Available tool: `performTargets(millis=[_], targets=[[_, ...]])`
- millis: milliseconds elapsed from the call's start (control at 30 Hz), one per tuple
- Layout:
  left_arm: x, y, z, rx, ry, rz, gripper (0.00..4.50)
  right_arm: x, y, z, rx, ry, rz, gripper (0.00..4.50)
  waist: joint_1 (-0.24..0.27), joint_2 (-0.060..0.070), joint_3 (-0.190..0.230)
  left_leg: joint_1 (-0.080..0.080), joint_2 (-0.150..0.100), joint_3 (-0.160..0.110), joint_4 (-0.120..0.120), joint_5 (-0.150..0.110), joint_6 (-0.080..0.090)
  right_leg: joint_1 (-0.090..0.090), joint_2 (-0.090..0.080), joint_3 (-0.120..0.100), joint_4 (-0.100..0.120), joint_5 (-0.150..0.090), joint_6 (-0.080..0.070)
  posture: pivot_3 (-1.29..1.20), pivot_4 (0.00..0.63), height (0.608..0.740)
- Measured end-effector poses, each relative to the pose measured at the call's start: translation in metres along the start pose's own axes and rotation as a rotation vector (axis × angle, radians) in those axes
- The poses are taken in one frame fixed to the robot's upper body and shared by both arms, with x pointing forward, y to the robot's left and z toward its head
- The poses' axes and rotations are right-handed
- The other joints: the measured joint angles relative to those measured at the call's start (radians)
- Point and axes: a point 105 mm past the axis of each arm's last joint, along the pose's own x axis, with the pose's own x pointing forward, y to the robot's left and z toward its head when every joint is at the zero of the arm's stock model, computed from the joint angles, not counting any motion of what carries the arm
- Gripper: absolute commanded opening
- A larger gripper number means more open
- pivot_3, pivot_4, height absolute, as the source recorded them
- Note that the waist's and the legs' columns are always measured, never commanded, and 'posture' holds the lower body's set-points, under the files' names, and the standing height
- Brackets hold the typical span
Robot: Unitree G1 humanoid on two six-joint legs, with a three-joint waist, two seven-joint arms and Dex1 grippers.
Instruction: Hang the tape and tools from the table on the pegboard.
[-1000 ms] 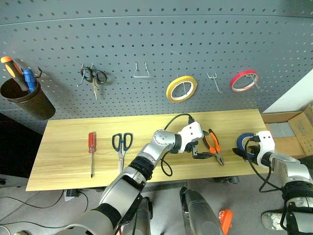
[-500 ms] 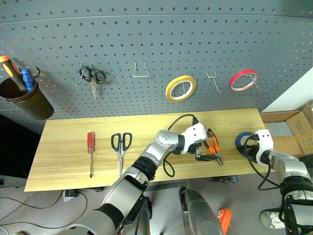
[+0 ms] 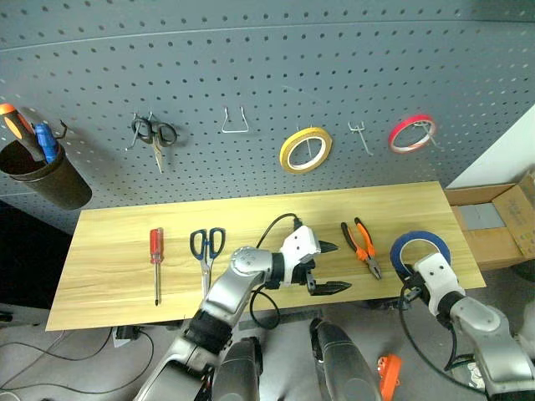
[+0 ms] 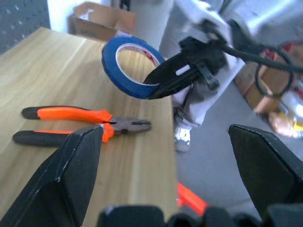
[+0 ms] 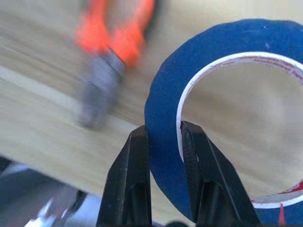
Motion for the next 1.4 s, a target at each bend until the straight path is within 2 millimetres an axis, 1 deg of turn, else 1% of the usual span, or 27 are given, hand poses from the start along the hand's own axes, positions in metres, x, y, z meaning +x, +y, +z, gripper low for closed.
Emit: performTargets(millis=[67,167,233,300,400,467,533,567,633,700,800,1033,1200,1400], targets=[[-0.016,-0.007,0.002,-0.037,-0.013,0.052,4.50,-0.006,0.011,0.020,-0.106,-0.083,-0.032,0.36,-0.003,-0.001,-0.018,0.001,0.002,0.002,0.002,0.000,0.000,0.001,0.003,0.001,0.000,0.002,0.001,-0.17,0.187,0.740],[-0.036,-0.009,0.000,-0.094,-0.008,0.137,4.50,-0.007,0.024,0.043,-0.255,-0.199,-0.063,0.36,-0.010,-0.004,-0.036,0.007,0.002,0.004,0.005,0.000,0.000,0.009,0.005,0.001,0.000,0.002,0.001,-0.16,0.170,0.740],[-0.047,-0.008,0.002,-0.142,-0.021,0.198,4.50,-0.006,0.029,0.056,-0.334,-0.275,-0.079,0.36,-0.016,-0.006,-0.047,0.007,0.002,0.004,0.008,0.000,0.001,0.010,0.006,0.001,0.000,0.002,0.001,-0.14,0.161,0.740],[-0.056,-0.005,0.008,-0.178,-0.042,0.257,4.50,0.001,0.032,0.070,-0.390,-0.354,-0.087,0.36,-0.019,-0.011,-0.058,0.007,0.001,0.003,0.009,0.000,0.001,0.011,0.006,0.001,0.000,0.002,0.001,-0.13,0.157,0.740],[-0.063,0.001,0.016,-0.196,-0.068,0.319,4.50,0.016,0.030,0.079,-0.420,-0.401,-0.090,0.36,-0.016,-0.016,-0.068,0.007,0.001,0.003,0.009,0.000,0.001,0.012,0.006,0.001,0.000,0.004,-0.001,-0.10,0.144,0.740],[-0.066,0.008,0.019,-0.198,-0.085,0.368,4.50,0.034,0.027,0.086,-0.436,-0.429,-0.074,0.36,-0.014,-0.017,-0.075,0.007,0.000,0.003,0.010,0.000,0.001,0.012,0.007,0.002,0.000,0.005,-0.003,-0.09,0.141,0.740],[-0.064,0.014,0.027,-0.182,-0.111,0.390,4.50,0.049,0.021,0.095,-0.449,-0.453,-0.058,0.36,-0.009,-0.017,-0.079,0.008,0.000,0.003,0.010,0.000,0.002,0.012,0.007,0.002,0.000,0.006,-0.004,-0.07,0.134,0.740],[-0.061,0.016,0.031,-0.174,-0.124,0.392,4.50,0.057,0.018,0.100,-0.454,-0.464,-0.050,0.36,-0.003,-0.017,-0.081,0.008,0.000,0.003,0.010,0.000,0.002,0.013,0.008,0.001,0.000,0.008,-0.009,-0.07,0.134,0.740],[-0.059,0.023,0.034,-0.162,-0.134,0.406,4.50,0.067,0.009,0.107,-0.450,-0.480,-0.040,0.36,0.005,-0.017,-0.083,0.009,0.000,0.003,0.010,0.000,0.002,0.013,0.009,0.001,0.000,0.009,-0.011,-0.06,0.133,0.740],[-0.058,0.027,0.036,-0.161,-0.139,0.415,4.50,0.073,0.001,0.110,-0.461,-0.483,-0.041,0.36,0.009,-0.017,-0.085,0.008,0.000,0.002,0.009,0.000,0.002,0.013,0.009,0.000,0.000,0.009,-0.011,-0.06,0.132,0.740],[-0.059,0.030,0.033,-0.163,-0.136,0.430,4.50,0.076,-0.003,0.111,-0.473,-0.502,-0.037,0.36,0.013,-0.017,-0.088,0.008,0.000,0.002,0.009,0.000,0.002,0.012,0.009,0.001,0.000,0.009,-0.012,-0.06,0.129,0.740],[-0.060,0.034,0.029,-0.163,-0.126,0.437,4.50,0.078,-0.001,0.107,-0.445,-0.505,0.016,0.36,0.017,-0.017,-0.094,0.009,0.000,0.003,0.010,0.000,0.002,0.013,0.009,0.002,0.001,0.009,-0.012,-0.07,0.123,0.740],[-0.057,0.040,0.040,-0.132,-0.156,0.430,4.50,0.079,-0.008,0.119,-0.440,-0.533,0.021,0.36,0.015,-0.015,-0.101,0.010,0.000,0.003,0.010,0.001,0.003,0.014,0.009,0.002,0.001,0.010,-0.012,-0.07,0.121,0.740],[-0.058,0.041,0.037,-0.137,-0.156,0.432,4.50,0.077,-0.008,0.121,-0.467,-0.552,-0.004,0.36,0.015,-0.015,-0.108,0.011,0.000,0.004,0.010,0.001,0.003,0.014,0.009,0.002,0.001,0.010,-0.012,-0.06,0.115,0.740]])
